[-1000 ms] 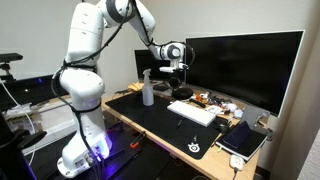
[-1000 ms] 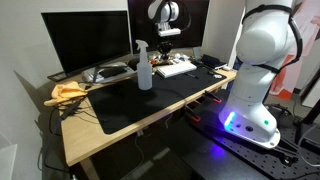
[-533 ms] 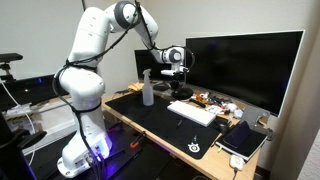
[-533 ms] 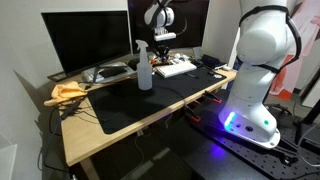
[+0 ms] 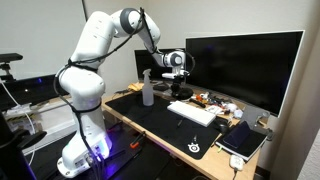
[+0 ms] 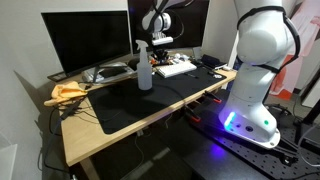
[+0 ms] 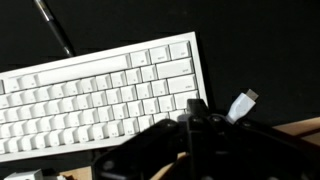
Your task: Press the top left button on the keyboard.
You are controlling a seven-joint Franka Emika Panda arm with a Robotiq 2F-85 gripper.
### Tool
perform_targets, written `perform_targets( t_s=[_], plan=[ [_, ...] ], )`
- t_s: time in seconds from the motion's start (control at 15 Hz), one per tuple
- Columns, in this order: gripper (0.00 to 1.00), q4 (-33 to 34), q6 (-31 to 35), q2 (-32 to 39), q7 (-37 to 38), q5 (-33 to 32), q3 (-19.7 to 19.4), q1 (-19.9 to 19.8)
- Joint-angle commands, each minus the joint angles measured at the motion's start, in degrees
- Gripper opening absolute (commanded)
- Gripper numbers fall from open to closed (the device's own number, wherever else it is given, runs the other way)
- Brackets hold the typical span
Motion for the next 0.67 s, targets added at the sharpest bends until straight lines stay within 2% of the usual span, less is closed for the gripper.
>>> perform_targets(
  t_s=[0.0, 0.6],
  plan=[
    [0.0, 2.3, -1.5, 1.5, 1.9, -0.6, -0.8, 0.9],
    [0.0, 4.9, -2.3, 4.1, 2.0, -0.5, -0.8, 1.2]
  ],
)
